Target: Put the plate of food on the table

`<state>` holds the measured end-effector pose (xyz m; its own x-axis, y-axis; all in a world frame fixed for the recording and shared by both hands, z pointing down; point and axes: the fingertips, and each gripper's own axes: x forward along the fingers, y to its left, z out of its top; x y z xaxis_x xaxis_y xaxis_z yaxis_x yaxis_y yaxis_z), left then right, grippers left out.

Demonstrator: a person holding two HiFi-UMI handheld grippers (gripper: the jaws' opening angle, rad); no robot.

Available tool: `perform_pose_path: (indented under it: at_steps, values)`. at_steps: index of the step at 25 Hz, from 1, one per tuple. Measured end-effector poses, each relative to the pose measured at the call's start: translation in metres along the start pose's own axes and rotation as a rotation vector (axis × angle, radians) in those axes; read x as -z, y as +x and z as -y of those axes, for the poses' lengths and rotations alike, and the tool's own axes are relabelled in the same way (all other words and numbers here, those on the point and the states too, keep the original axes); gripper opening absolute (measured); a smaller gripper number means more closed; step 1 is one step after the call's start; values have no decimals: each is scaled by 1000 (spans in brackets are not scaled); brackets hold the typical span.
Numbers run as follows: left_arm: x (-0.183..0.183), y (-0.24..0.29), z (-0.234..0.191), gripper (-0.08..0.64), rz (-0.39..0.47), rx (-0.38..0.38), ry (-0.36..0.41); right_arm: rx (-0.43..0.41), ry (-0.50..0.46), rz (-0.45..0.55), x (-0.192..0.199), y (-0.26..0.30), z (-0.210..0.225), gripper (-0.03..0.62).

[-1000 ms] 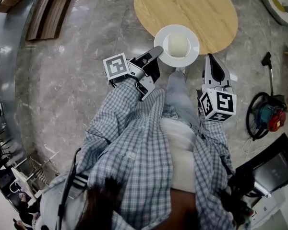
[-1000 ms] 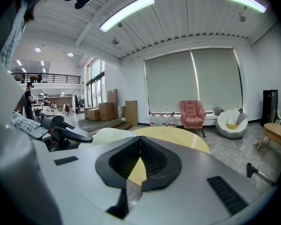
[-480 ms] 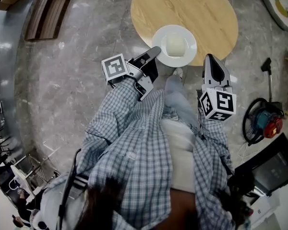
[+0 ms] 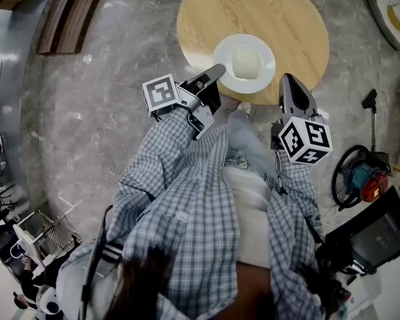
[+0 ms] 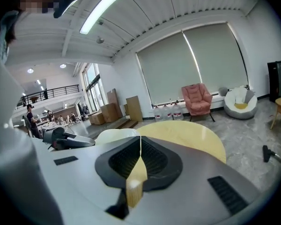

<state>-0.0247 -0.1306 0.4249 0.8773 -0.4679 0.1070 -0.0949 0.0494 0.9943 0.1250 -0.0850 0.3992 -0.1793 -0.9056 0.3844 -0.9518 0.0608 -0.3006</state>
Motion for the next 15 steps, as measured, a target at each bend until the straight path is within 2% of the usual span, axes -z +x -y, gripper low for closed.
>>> perform_pose_path:
  at_steps: [6, 15]
  values:
    - [-2, 36, -12, 21, 5, -4, -2, -81, 121, -39, 4, 22, 26, 9]
    - [-17, 76, -7, 21, 38, -9, -3, -101, 207, -66, -18, 53, 58, 16]
